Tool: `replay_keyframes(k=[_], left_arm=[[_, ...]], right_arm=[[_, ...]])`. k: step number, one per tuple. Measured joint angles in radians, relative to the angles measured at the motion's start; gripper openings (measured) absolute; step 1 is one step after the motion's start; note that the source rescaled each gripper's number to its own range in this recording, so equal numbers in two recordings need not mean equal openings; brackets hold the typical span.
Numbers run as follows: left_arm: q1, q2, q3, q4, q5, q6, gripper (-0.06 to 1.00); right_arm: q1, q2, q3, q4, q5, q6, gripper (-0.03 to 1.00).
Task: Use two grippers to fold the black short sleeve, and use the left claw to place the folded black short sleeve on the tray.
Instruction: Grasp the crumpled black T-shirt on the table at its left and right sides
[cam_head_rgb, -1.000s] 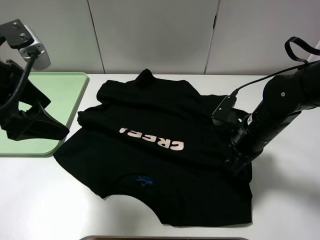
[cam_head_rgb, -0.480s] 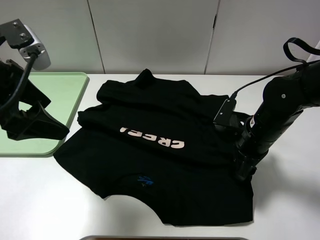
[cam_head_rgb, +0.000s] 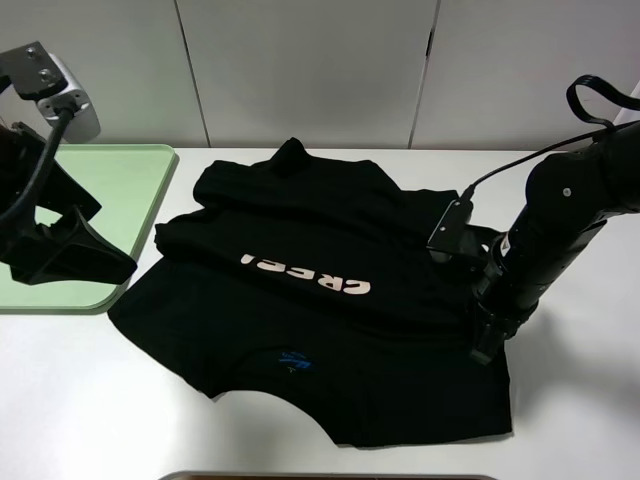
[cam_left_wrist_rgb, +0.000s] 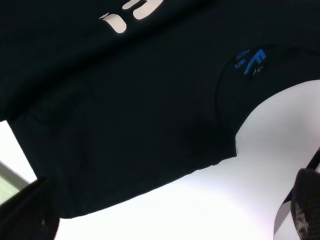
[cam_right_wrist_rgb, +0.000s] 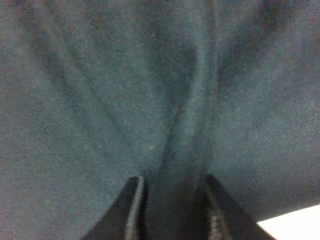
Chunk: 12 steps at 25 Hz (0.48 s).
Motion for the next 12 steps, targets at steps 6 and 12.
replay_keyframes(k=[6, 12], left_arm=[[0.000, 0.058, 0.000, 0.027, -0.002, -0.004, 0.92], [0.000, 0.227, -0.027, 0.042, -0.048, -0.003, 0.92]], right_arm=[[0.000, 0.000, 0.000, 0.000, 0.027, 0.000, 0.01], [0.000, 0.000, 0.000, 0.000, 0.028, 0.001, 0.01]])
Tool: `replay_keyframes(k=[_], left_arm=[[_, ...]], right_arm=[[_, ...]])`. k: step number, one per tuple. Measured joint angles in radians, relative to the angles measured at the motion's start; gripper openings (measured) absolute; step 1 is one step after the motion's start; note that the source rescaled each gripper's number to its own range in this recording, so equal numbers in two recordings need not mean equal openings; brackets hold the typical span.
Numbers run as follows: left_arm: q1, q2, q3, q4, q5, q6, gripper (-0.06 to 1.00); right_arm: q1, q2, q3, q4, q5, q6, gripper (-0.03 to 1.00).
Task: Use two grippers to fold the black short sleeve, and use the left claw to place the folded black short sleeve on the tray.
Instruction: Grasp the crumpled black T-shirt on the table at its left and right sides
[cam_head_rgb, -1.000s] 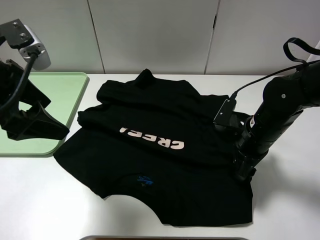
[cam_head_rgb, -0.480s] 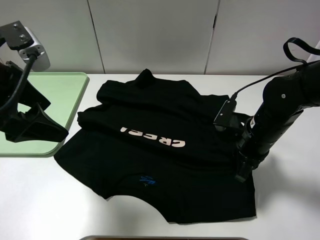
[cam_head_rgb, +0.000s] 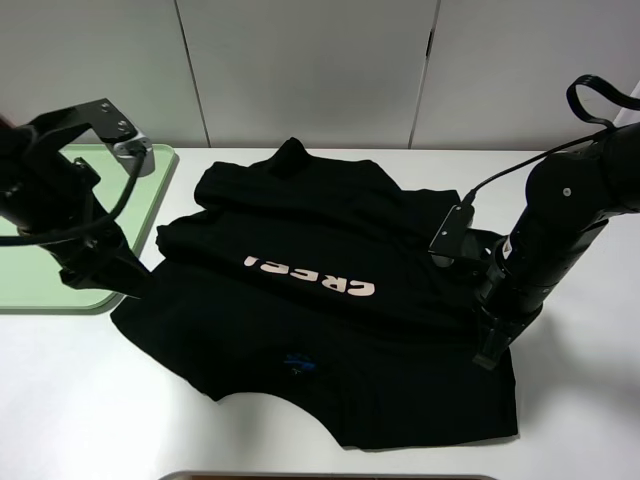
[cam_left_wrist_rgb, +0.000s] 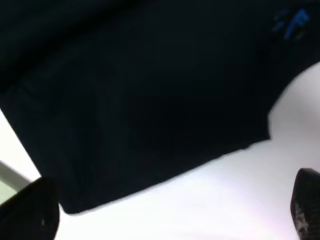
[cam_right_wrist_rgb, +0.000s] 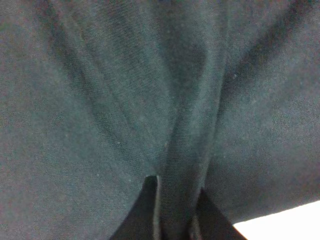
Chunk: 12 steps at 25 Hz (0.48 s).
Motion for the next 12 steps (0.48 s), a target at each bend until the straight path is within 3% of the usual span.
replay_keyframes(k=[4, 9, 12], left_arm=[[0.000, 0.117, -0.075, 0.060, -0.021, 0.002, 0.92], [0.000, 0.266, -0.219, 0.287, -0.017, 0.002, 0.91], [0.000, 0.324, -0.282, 0.359, -0.009, 0.002, 0.91]], right_arm=[[0.000, 0.000, 0.000, 0.000, 0.001, 0.004, 0.01], [0.000, 0.000, 0.000, 0.000, 0.001, 0.006, 0.01], [0.000, 0.000, 0.000, 0.000, -0.011, 0.028, 0.01]])
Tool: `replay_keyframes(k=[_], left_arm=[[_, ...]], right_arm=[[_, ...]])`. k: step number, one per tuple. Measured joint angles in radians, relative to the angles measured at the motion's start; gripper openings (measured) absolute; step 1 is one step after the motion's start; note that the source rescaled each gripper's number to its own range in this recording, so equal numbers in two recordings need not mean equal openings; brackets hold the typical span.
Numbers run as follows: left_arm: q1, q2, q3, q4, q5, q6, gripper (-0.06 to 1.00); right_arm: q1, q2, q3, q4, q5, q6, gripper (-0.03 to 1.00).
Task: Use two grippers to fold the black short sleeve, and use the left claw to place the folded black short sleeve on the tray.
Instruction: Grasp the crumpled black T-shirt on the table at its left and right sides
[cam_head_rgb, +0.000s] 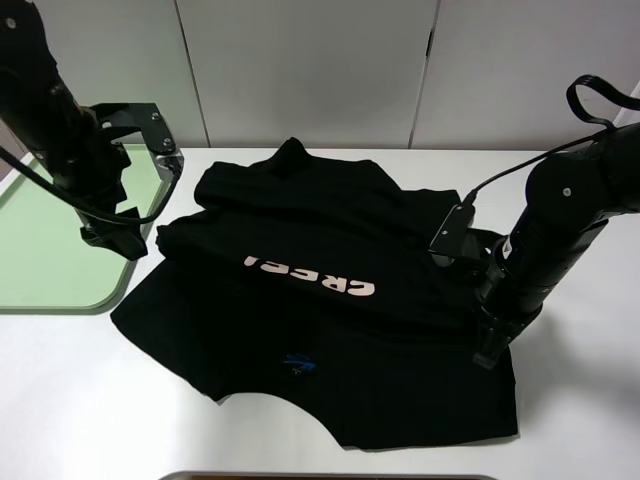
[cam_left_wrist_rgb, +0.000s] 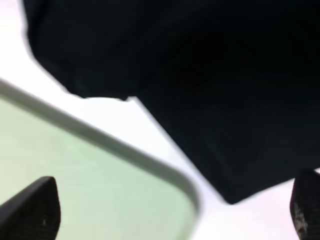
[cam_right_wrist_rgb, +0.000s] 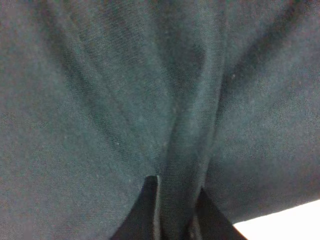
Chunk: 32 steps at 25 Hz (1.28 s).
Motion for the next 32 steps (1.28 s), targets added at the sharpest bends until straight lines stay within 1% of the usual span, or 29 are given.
replay_keyframes(k=[1, 5, 10, 13, 20, 21, 23, 26, 28, 30, 32], left_arm=[[0.000, 0.021, -0.024, 0.025, 0.001, 0.000, 0.90], [0.000, 0.106, -0.083, 0.075, 0.002, 0.000, 0.89], [-0.008, 0.207, -0.130, 0.088, 0.001, 0.000, 0.88], [-0.042, 0.276, -0.160, 0.090, -0.004, 0.000, 0.88], [-0.154, 0.408, -0.256, 0.091, -0.034, 0.000, 0.88], [-0.172, 0.417, -0.274, 0.090, -0.029, 0.000, 0.85], [-0.180, 0.418, -0.291, 0.099, -0.011, 0.000, 0.80], [-0.181, 0.418, -0.301, 0.166, 0.061, 0.000, 0.69], [-0.181, 0.419, -0.301, 0.225, 0.124, 0.000, 0.65], [-0.181, 0.419, -0.301, 0.261, 0.164, 0.000, 0.64], [-0.181, 0.419, -0.301, 0.267, 0.171, 0.000, 0.63]], right_arm=[[0.000, 0.000, 0.000, 0.000, -0.012, 0.014, 0.01], [0.000, 0.001, 0.000, -0.003, -0.046, 0.065, 0.01], [0.000, 0.002, 0.000, -0.011, -0.049, 0.076, 0.01], [0.000, 0.002, 0.000, -0.011, -0.047, 0.077, 0.01], [0.000, 0.002, 0.000, -0.011, -0.038, 0.080, 0.01], [0.000, 0.002, 0.000, -0.011, -0.038, 0.080, 0.01], [0.000, 0.002, 0.000, -0.011, -0.038, 0.080, 0.01], [0.000, 0.002, 0.000, -0.011, -0.038, 0.080, 0.01], [0.000, 0.002, 0.000, -0.011, -0.038, 0.080, 0.01], [0.000, 0.002, 0.000, -0.011, -0.038, 0.080, 0.01], [0.000, 0.002, 0.000, -0.011, -0.038, 0.080, 0.01]])
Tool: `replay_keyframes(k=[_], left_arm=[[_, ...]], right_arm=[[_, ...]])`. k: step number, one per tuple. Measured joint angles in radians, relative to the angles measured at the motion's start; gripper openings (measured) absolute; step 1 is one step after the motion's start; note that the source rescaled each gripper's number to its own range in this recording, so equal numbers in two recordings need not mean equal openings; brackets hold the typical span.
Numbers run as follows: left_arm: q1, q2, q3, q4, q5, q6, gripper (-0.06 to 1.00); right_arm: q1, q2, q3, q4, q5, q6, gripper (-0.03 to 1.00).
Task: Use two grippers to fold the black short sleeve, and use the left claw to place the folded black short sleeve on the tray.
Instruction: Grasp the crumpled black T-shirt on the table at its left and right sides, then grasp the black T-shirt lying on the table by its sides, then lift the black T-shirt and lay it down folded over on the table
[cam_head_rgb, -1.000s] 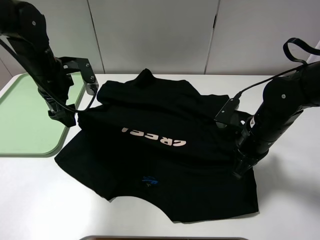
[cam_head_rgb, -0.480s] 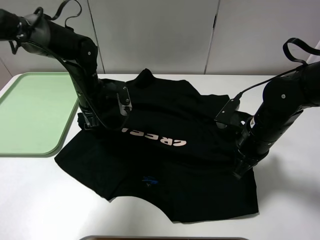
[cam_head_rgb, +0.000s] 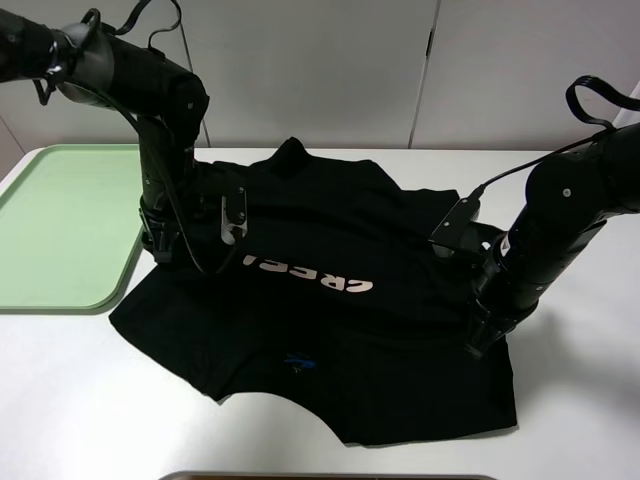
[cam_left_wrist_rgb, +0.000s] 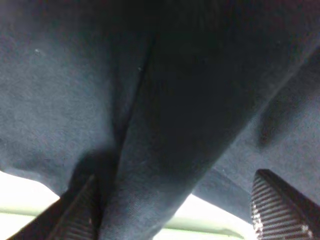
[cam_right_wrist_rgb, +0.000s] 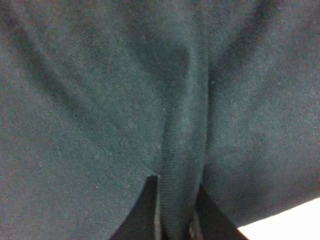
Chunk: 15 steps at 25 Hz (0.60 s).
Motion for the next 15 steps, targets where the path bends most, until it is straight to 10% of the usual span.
replay_keyframes(k=[15], left_arm=[[0.000, 0.000, 0.000, -0.067, -0.103, -0.173, 0.56]], right_arm=[[0.000, 0.000, 0.000, 0.008, -0.003, 0.011, 0.01]])
